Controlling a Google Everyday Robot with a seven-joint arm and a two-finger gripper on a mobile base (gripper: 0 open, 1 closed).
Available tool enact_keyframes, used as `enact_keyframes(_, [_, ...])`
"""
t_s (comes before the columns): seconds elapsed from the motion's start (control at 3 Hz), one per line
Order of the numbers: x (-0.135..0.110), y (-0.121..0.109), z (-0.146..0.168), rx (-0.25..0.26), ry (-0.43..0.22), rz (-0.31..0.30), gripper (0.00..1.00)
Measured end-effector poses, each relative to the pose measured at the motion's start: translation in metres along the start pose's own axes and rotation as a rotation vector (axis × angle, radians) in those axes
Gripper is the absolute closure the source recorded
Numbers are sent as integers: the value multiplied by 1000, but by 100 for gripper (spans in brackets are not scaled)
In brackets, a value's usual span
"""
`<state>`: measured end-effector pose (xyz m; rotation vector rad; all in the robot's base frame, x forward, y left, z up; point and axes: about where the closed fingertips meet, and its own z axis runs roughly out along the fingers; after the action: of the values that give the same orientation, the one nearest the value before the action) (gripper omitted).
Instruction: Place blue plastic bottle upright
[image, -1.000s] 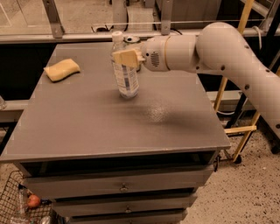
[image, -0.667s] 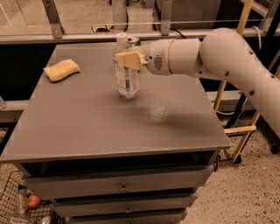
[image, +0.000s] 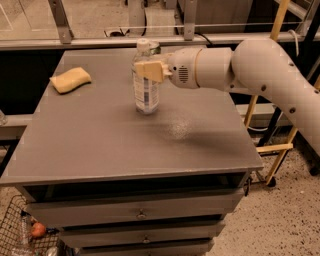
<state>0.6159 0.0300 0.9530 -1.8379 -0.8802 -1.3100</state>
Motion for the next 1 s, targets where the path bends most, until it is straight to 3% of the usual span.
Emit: enact_keyframes(1.0, [1, -2, 2, 4, -1, -1, 12])
